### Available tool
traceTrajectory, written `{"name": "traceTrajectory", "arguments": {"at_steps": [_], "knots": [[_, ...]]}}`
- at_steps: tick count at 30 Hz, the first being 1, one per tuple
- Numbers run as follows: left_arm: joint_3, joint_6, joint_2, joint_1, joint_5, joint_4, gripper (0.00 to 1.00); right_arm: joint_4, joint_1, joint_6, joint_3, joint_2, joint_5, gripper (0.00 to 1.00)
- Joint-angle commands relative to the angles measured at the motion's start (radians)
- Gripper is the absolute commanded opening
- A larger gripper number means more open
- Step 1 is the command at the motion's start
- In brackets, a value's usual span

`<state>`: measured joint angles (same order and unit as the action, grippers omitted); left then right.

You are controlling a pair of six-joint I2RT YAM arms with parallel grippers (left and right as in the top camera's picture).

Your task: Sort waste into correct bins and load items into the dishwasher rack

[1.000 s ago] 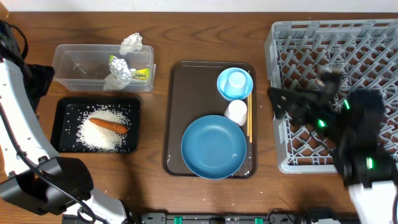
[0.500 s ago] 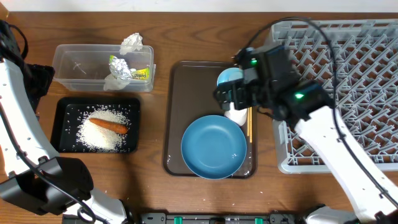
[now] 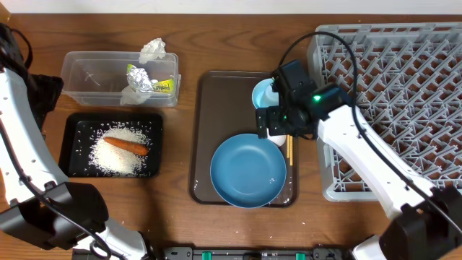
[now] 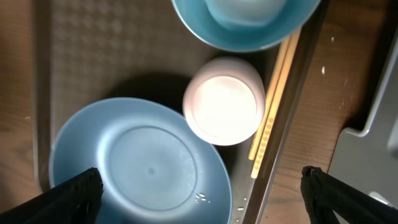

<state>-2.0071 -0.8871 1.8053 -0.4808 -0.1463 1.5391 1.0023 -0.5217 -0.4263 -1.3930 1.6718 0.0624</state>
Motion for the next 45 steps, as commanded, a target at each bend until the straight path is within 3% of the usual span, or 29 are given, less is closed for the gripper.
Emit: {"name": "traceTrajectory", "arguments": {"at_steps": [1,9,15,20,31,39,45], "knots": [[-0.006,-0.005,-0.001,-0.003,-0.02,0.005,0.98,0.005,-0.017,-0.043,-0.017,0.055,-0.037,0.99],[-0.006,-0.005,-0.001,-0.003,-0.02,0.005,0.98,-0.026,-0.02,-0.075,-0.017,0.212,-0.037,0.98],[-0.006,-0.005,-0.001,-0.003,-0.02,0.005,0.98,-0.057,-0.02,-0.075,-0.017,0.254,-0.045,0.91],[-0.006,-0.006,-0.001,-0.003,-0.02,0.005,0.98,-0.076,-0.02,-0.075,-0.017,0.253,-0.08,0.78],[-0.006,-0.005,-0.001,-0.003,-0.02,0.005,0.98,-0.07,-0.02,-0.074,-0.021,0.235,-0.04,0.84],[-0.006,-0.006,-0.001,-0.003,-0.02,0.005,0.98,-0.056,-0.027,-0.073,-0.021,0.091,0.036,0.84],[-0.006,-0.005,-0.001,-0.003,-0.02,0.005,0.98,-0.06,-0.109,0.048,-0.021,0.035,0.179,0.79]]}}
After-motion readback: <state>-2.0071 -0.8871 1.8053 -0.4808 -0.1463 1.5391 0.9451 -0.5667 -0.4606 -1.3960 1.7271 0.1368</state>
